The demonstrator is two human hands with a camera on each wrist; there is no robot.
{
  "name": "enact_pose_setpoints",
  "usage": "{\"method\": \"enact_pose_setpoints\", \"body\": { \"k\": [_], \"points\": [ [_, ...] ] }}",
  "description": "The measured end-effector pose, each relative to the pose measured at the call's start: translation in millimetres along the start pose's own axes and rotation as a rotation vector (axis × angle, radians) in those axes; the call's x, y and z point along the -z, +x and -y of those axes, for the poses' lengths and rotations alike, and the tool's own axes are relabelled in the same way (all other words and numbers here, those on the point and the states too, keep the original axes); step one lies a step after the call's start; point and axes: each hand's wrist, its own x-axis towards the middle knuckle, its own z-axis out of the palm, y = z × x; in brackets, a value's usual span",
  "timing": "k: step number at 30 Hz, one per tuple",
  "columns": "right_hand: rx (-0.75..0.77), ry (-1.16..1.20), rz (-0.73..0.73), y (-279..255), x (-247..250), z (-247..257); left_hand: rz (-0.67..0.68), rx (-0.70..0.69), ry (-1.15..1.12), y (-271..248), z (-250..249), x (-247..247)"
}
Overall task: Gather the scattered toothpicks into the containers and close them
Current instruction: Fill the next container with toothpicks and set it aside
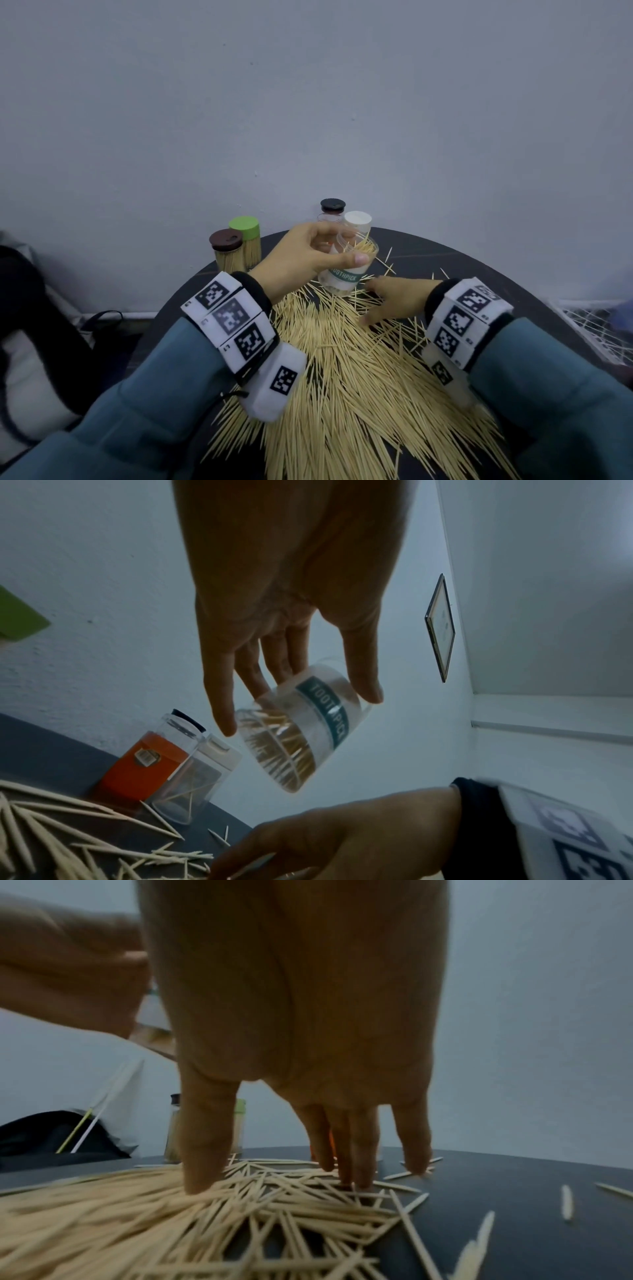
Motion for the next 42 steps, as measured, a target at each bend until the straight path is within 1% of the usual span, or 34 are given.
{"method": "enact_pose_setpoints", "body": {
  "k": [4,6,9,12,14,18,28,31,34,37,39,42],
  "points": [
    [0.003,-0.14,-0.046,5,-7,10,-0.001,0.016,-0.002,0,0,1],
    [0.038,-0.16,-0.074,4,-8,12,0.003,0.016,-0.005,0,-2,1],
    [0.077,-0.087,-0.12,0,-7,12,-0.006,0.013,-0.006,1,-3,2],
    [0.026,0.008,-0.165,-1,-7,13,-0.003,0.015,-0.007,0,-4,3],
    [-0.027,-0.031,-0.118,-2,-7,17,0.002,0.011,-0.003,0,-5,3],
    [-0.041,-0.114,-0.059,-4,-7,27,0.001,0.014,-0.002,-1,-7,3],
    [-0.069,-0.225,-0.037,3,-16,42,0.009,0.023,-0.041,-2,-8,4],
    [-0.077,-0.22,-0.017,1,-14,42,0.01,0.01,-0.039,-2,-8,5],
    [-0.045,-0.152,0.025,3,-13,36,0.006,0.007,-0.043,-2,-6,6],
    [-0.023,-0.003,0.037,1,-12,29,0.002,0.009,-0.048,-1,-5,6],
    [-0.002,0.178,-0.008,-3,-11,23,-0.002,0.004,-0.046,0,-4,5],
    [0.025,0.546,-0.052,-8,-12,12,0.0,-0.002,-0.047,-1,-4,3]
  ]
}}
